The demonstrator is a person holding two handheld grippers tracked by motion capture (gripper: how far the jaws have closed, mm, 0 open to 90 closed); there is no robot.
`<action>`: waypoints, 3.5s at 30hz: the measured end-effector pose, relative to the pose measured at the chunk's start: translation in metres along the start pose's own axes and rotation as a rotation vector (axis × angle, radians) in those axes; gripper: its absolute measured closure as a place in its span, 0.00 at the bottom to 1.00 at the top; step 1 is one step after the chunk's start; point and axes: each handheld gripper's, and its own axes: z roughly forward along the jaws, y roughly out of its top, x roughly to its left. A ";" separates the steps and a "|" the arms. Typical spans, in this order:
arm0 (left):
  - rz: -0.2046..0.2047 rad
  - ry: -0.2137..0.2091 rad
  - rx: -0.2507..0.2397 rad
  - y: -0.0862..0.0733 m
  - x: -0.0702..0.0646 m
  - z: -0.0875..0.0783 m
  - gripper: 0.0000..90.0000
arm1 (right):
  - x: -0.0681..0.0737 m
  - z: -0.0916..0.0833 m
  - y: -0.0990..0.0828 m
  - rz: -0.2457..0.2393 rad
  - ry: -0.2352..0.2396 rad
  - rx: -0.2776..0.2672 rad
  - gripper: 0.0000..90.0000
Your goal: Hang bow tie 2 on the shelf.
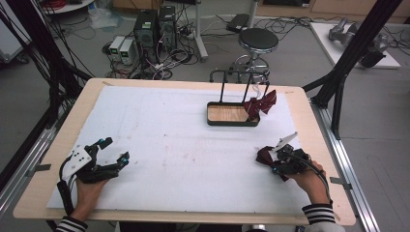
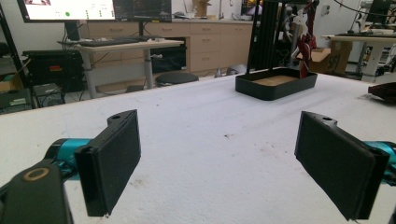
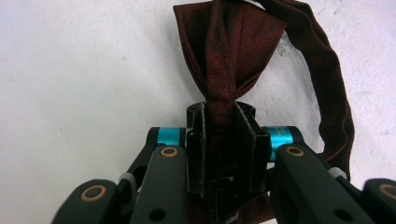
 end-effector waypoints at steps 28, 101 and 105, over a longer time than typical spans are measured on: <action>0.004 0.000 0.000 0.000 0.000 0.000 0.16 | 0.007 -0.021 0.001 0.080 -0.062 -0.384 0.85; -0.007 -0.007 -0.001 0.000 0.001 0.000 0.16 | -0.011 -0.036 0.152 0.152 -0.132 -0.763 0.85; -0.008 -0.008 -0.001 0.000 0.001 0.000 0.16 | -0.012 -0.030 0.155 0.162 -0.128 -0.764 0.85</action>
